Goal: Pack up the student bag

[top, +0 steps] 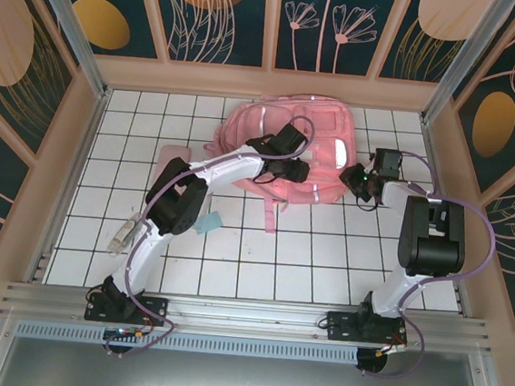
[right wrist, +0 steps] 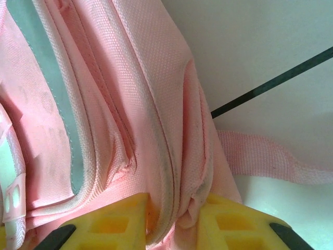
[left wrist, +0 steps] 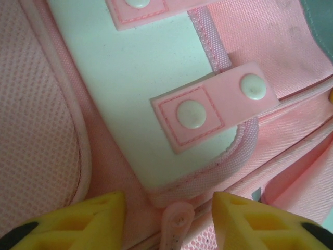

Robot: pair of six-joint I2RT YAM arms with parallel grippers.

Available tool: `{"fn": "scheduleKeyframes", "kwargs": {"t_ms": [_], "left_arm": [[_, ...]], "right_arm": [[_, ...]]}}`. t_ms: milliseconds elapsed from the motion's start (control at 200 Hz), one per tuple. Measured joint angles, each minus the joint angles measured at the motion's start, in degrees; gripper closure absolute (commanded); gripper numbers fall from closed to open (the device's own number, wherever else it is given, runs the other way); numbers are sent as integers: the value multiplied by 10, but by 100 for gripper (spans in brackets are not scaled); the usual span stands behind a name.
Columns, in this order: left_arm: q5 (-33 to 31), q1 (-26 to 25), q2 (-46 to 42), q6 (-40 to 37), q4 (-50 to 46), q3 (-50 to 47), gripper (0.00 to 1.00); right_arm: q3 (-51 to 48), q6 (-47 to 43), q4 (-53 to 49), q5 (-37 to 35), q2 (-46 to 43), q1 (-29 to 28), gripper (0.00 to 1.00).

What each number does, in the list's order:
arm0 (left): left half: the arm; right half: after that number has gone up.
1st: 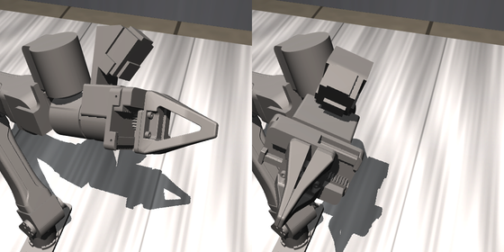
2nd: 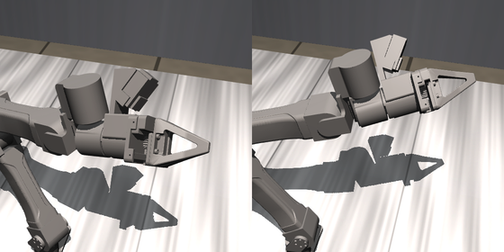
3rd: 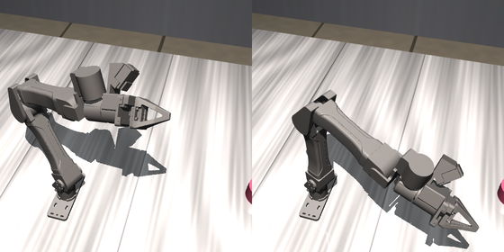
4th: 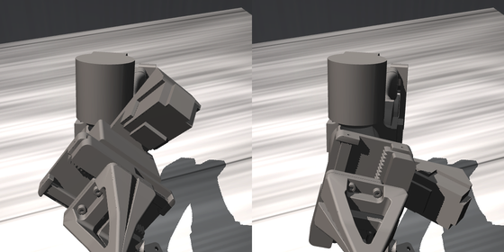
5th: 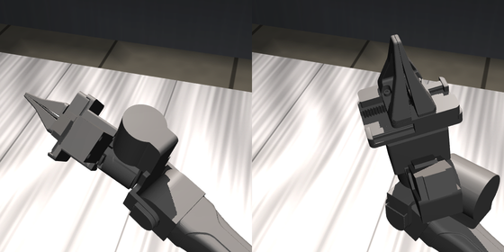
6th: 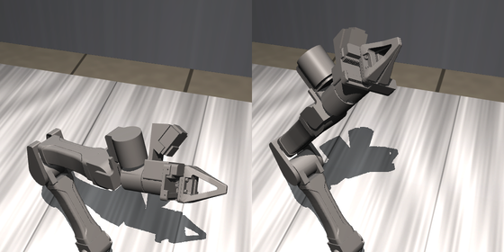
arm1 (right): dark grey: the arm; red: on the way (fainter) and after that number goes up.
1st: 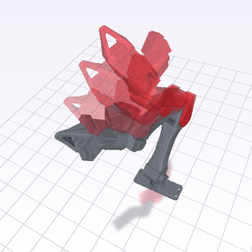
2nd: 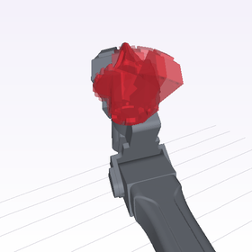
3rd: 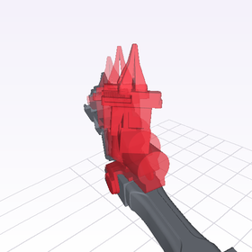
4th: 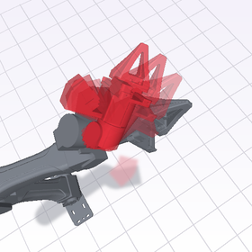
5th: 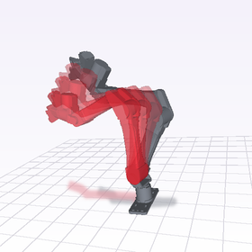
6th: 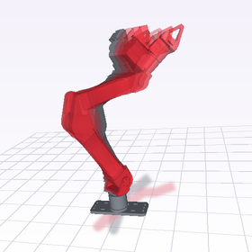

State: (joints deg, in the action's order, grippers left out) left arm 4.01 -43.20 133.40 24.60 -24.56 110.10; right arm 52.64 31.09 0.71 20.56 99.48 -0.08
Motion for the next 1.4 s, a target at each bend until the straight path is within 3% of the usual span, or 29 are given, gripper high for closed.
{"fn": "scheduleKeyframes", "kwargs": {"t_ms": [65, 250, 465, 921, 1396], "left_arm": [[-3, -2, 12, -6, -11, 18, 63], [-29, -4, 30, -18, -38, 43, 100], [-45, -6, 8, -23, -17, 12, 100], [-29, 6, -191, 41, 156, -279, 100], [-16, 27, -238, 110, 265, -381, 100]], "right_arm": [[0, 0, 0, 0, 0, 0, 76], [0, 7, 2, -2, 0, 0, 85], [-5, 13, 11, -10, 0, 1, 100], [-22, 26, 40, 26, -1, -9, 100], [-22, 39, 38, 40, -9, -10, 100]]}}
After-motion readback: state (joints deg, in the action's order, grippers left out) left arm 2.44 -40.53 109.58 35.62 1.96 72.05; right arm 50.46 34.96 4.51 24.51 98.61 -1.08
